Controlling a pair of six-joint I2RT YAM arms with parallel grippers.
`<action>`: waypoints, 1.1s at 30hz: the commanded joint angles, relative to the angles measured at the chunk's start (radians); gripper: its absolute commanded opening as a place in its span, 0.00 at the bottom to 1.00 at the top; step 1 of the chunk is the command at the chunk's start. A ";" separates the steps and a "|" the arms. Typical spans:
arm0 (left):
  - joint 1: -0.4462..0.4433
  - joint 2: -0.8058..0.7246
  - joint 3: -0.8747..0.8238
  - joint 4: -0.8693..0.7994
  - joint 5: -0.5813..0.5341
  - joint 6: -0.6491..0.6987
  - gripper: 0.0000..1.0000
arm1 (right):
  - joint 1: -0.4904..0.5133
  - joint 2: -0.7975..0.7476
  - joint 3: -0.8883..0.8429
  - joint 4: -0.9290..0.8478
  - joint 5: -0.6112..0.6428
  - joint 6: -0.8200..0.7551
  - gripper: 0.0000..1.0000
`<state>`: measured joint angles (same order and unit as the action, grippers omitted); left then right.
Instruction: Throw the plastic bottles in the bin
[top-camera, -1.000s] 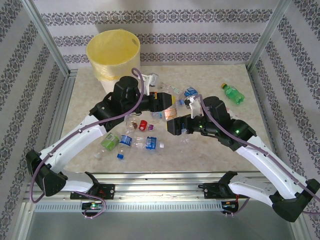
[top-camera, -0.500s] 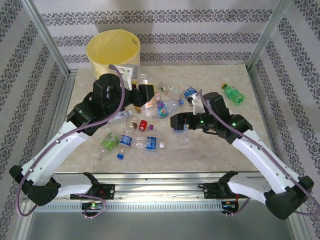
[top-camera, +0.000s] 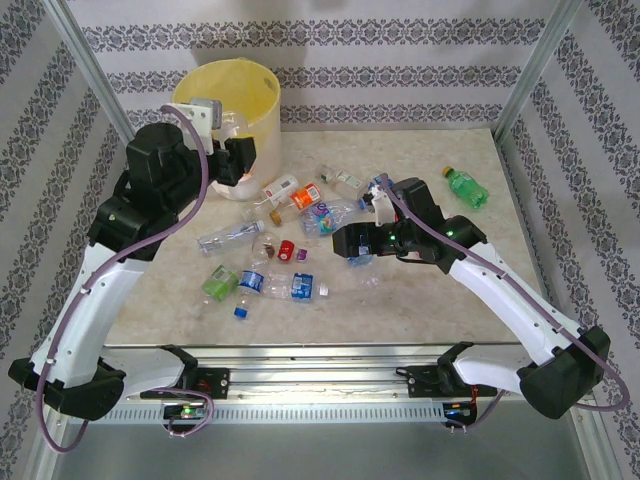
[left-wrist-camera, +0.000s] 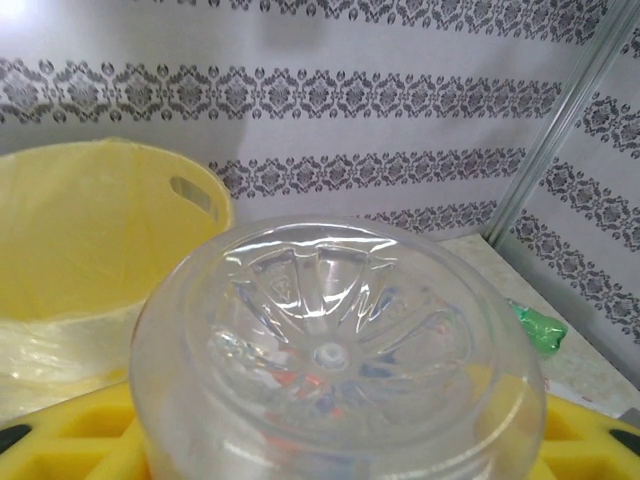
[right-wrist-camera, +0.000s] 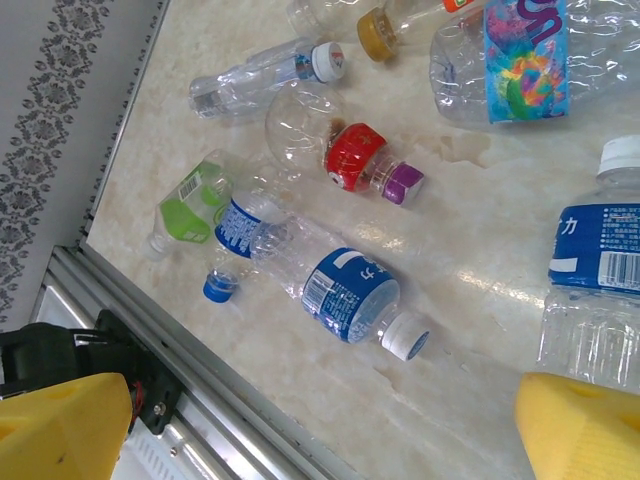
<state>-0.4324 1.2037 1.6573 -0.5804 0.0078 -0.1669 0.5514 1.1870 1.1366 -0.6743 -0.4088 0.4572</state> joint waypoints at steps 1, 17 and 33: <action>0.019 0.030 0.075 0.000 -0.045 0.103 0.10 | -0.010 -0.001 0.023 -0.034 0.038 -0.018 0.98; 0.028 0.102 0.209 0.522 -0.117 0.332 0.08 | -0.028 0.027 0.043 -0.037 0.062 -0.074 0.98; 0.028 0.173 0.325 0.955 0.056 0.454 0.05 | -0.059 0.079 0.068 0.002 0.045 -0.084 0.98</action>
<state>-0.4164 1.3674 1.9625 0.2096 0.0135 0.2363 0.5053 1.2549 1.1660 -0.6975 -0.3599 0.3920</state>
